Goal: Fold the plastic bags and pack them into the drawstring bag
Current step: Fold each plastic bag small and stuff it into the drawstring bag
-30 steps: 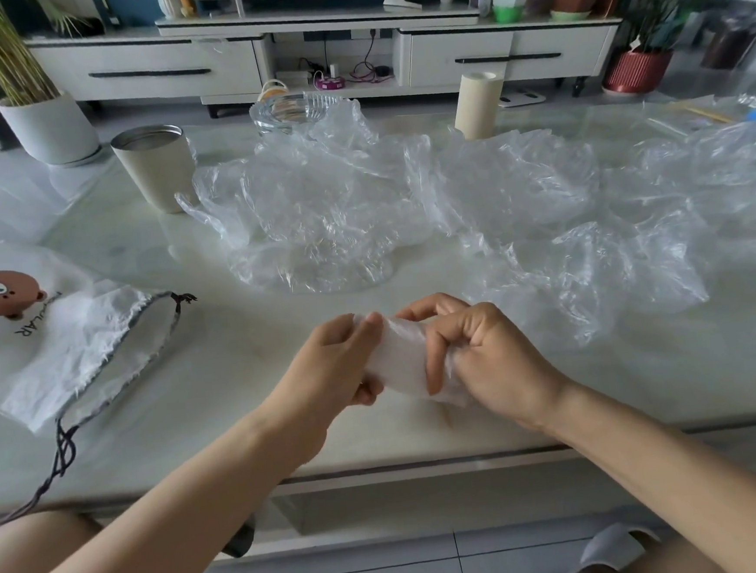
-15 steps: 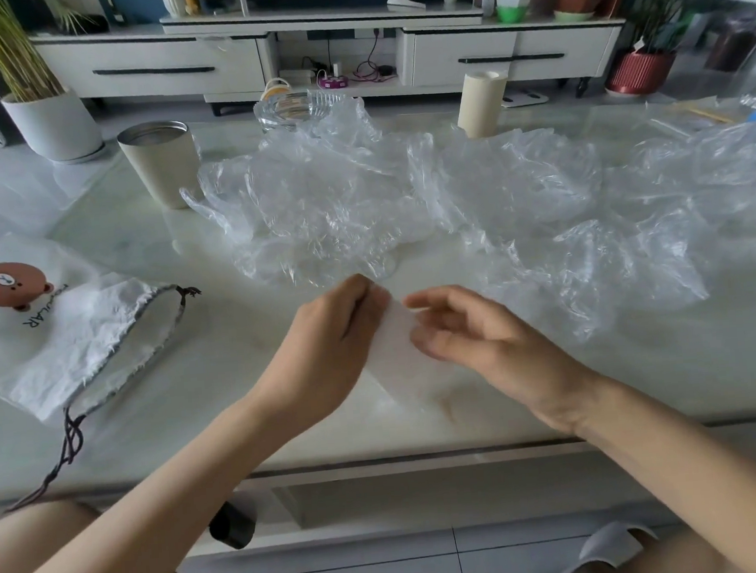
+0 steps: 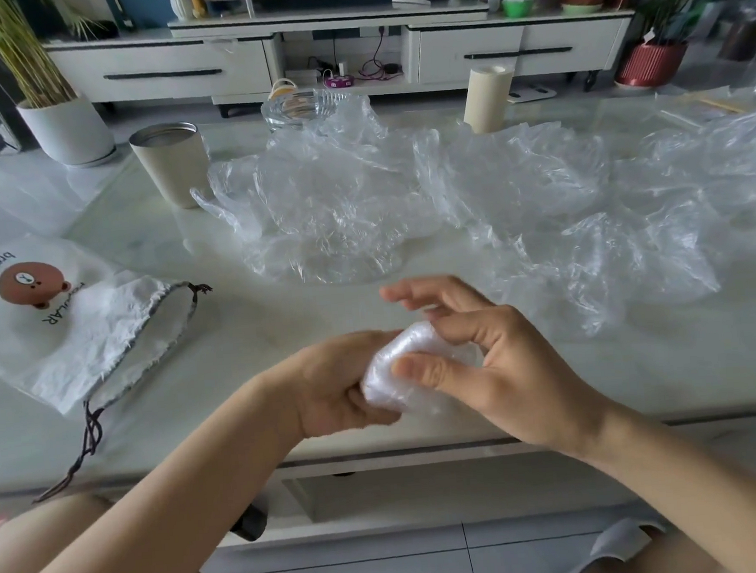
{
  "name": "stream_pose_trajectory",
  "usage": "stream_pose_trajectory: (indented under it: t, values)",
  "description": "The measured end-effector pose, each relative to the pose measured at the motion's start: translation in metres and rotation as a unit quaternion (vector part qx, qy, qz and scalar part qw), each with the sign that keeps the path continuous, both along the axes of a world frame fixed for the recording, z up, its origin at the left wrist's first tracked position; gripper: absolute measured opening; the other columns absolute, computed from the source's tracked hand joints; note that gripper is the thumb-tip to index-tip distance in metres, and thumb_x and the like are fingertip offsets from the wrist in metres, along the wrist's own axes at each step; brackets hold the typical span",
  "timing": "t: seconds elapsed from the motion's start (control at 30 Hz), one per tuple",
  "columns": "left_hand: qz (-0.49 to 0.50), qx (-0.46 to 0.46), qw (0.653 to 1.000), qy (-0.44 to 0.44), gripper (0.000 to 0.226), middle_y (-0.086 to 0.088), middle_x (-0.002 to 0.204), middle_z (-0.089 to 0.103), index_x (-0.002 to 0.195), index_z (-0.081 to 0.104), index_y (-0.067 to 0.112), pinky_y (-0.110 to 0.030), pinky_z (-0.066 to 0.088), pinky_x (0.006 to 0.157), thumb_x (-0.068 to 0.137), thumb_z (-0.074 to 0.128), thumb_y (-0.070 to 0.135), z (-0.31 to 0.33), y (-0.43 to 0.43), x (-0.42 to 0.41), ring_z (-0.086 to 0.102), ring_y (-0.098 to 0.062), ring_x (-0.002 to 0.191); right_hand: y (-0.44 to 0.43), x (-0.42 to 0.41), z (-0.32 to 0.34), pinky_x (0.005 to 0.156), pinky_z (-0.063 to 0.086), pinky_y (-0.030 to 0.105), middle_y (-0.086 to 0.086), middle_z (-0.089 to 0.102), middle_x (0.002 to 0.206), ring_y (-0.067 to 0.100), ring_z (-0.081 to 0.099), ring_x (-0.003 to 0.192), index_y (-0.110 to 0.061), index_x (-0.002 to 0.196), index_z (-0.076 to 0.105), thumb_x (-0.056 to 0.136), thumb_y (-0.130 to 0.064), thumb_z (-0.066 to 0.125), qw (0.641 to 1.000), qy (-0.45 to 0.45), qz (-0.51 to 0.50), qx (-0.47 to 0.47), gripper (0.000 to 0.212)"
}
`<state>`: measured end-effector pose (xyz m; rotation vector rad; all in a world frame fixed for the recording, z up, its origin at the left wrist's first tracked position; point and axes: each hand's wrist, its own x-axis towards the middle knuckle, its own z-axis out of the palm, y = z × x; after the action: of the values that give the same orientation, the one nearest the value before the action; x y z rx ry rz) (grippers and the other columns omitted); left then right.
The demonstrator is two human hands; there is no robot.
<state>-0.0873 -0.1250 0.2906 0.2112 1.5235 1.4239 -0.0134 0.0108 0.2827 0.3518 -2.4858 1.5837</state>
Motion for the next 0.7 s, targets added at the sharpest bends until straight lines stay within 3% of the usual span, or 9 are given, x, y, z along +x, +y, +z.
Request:
stream_pose_trajectory:
  t: [0.03,0.1,0.2,0.3,0.37,0.43,0.57,0.63,0.7]
  values:
    - [0.000,0.006,1.000,-0.011,0.045,0.003,0.048,0.043,0.057,0.059,0.014,-0.012,0.022,0.037,0.095,0.035,0.007,-0.002,0.001,0.002,0.034,-0.005,0.041,0.001,-0.001,0.001,0.090,0.041,0.014,-0.006,0.064,0.115,0.003,0.056,0.109,-0.009,0.084,0.073,0.082,-0.026,0.069,0.998,-0.030,0.017,-0.055,0.018]
    - [0.035,0.007,0.998,0.054,0.036,0.001,0.050,0.051,0.069,0.056,0.010,-0.012,0.029,0.037,0.096,0.033,0.004,-0.007,0.003,0.003,0.043,-0.006,0.038,0.004,-0.006,0.000,0.078,0.048,0.019,0.006,0.071,0.095,0.009,0.065,0.091,-0.006,0.088,0.072,0.083,-0.024,0.065,0.992,-0.041,-0.011,-0.119,0.020]
    - [0.152,0.045,0.976,0.149,0.026,-0.010,0.076,0.062,0.088,0.060,0.006,-0.022,0.053,0.055,0.099,0.039,0.017,-0.009,0.006,-0.005,0.061,-0.016,0.060,0.007,-0.012,-0.002,0.069,0.048,0.022,0.011,0.069,0.081,0.013,0.061,0.074,-0.013,0.083,0.070,0.085,-0.028,0.063,0.992,-0.028,-0.077,-0.101,0.016]
    - [0.128,0.107,0.974,0.151,0.038,-0.008,0.085,0.065,0.098,0.061,0.006,-0.034,0.057,0.074,0.087,0.048,0.040,-0.004,0.004,-0.010,0.065,-0.018,0.075,0.008,-0.016,-0.003,0.082,0.048,0.023,0.007,0.068,0.091,0.013,0.062,0.085,-0.022,0.087,0.067,0.091,-0.018,0.057,0.989,-0.059,-0.087,-0.105,0.011]
    - [0.110,0.100,0.973,0.178,0.041,-0.008,0.089,0.066,0.104,0.059,0.006,-0.033,0.057,0.076,0.076,0.058,0.035,-0.003,0.001,-0.009,0.066,-0.017,0.080,0.008,-0.018,-0.006,0.089,0.048,0.036,0.012,0.065,0.098,0.023,0.060,0.093,-0.017,0.089,0.066,0.093,-0.012,0.054,0.988,-0.074,-0.088,-0.102,0.013]
    - [0.135,0.089,0.966,0.201,0.037,-0.011,0.095,0.066,0.109,0.058,0.004,-0.028,0.057,0.074,0.076,0.065,0.020,-0.007,0.000,-0.007,0.066,-0.020,0.084,0.008,-0.021,-0.009,0.090,0.046,0.047,0.022,0.060,0.102,0.034,0.057,0.095,0.000,0.092,0.063,0.093,-0.010,0.052,0.988,-0.089,-0.097,-0.083,0.015]
    - [0.176,0.086,0.956,0.218,0.019,-0.011,0.088,0.066,0.101,0.060,0.005,-0.020,0.054,0.066,0.084,0.060,-0.002,-0.011,-0.004,-0.008,0.067,-0.016,0.075,0.004,-0.023,-0.010,0.088,0.053,0.034,0.015,0.070,0.091,0.022,0.066,0.084,-0.002,0.088,0.068,0.090,-0.006,0.059,0.979,-0.101,-0.122,-0.131,0.011]
    - [0.185,0.089,0.954,0.218,0.019,-0.013,0.088,0.066,0.101,0.061,0.005,-0.021,0.054,0.067,0.083,0.061,-0.002,-0.012,-0.005,-0.009,0.067,-0.017,0.074,0.000,-0.025,-0.009,0.079,0.056,0.029,0.012,0.070,0.082,0.018,0.067,0.076,-0.002,0.084,0.066,0.084,-0.004,0.066,0.964,-0.110,-0.153,-0.189,0.003]
    - [0.191,0.099,0.955,0.203,0.020,-0.015,0.090,0.066,0.104,0.060,0.001,-0.021,0.054,0.068,0.084,0.060,-0.001,-0.013,-0.007,-0.011,0.067,-0.018,0.076,-0.002,-0.029,-0.008,0.066,0.056,0.023,0.012,0.063,0.080,0.019,0.064,0.074,-0.005,0.081,0.058,0.077,-0.003,0.072,0.943,-0.124,-0.190,-0.243,0.015]
